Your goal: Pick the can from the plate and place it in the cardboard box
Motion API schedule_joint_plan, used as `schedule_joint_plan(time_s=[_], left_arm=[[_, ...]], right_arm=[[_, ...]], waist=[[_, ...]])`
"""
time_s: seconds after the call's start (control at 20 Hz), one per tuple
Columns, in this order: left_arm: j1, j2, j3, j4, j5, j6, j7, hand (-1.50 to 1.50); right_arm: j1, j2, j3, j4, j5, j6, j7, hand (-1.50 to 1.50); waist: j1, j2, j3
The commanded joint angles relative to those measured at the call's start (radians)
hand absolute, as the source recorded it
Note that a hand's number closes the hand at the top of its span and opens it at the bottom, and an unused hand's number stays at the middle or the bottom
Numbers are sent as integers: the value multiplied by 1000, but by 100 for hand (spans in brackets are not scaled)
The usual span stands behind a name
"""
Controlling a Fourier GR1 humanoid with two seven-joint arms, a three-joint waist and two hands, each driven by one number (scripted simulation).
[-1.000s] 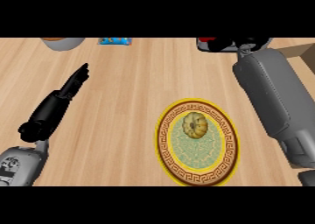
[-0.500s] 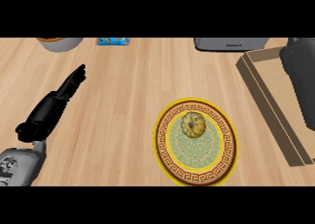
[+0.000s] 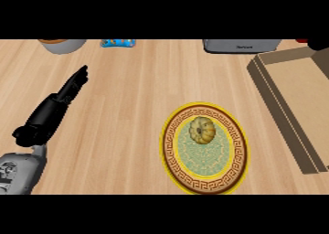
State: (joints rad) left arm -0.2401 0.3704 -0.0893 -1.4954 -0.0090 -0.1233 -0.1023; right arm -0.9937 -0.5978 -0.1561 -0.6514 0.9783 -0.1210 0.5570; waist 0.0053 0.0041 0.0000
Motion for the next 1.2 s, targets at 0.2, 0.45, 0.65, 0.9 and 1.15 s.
schedule_joint_plan(time_s=[0.2,0.45,0.65,0.9,1.15], left_arm=[[-31,-41,-20,-5,-23,5,60,0],[-2,-17,10,3,-23,-15,13,0],[41,-25,-1,-112,-22,-17,69,0],[65,-56,-19,-48,-63,8,-2,0],[36,-28,33,-39,-35,7,35,0]], right_arm=[[36,-96,-88,179,-102,184,-147,150],[74,-153,-90,222,-123,355,-170,150],[129,-153,-102,219,-167,402,-338,-150],[110,-138,-194,138,-262,275,-477,-150],[82,-82,-482,83,-527,87,-548,-150]], waist=[[11,4,1],[3,0,0],[10,-2,1],[8,0,1],[-21,-7,6]])
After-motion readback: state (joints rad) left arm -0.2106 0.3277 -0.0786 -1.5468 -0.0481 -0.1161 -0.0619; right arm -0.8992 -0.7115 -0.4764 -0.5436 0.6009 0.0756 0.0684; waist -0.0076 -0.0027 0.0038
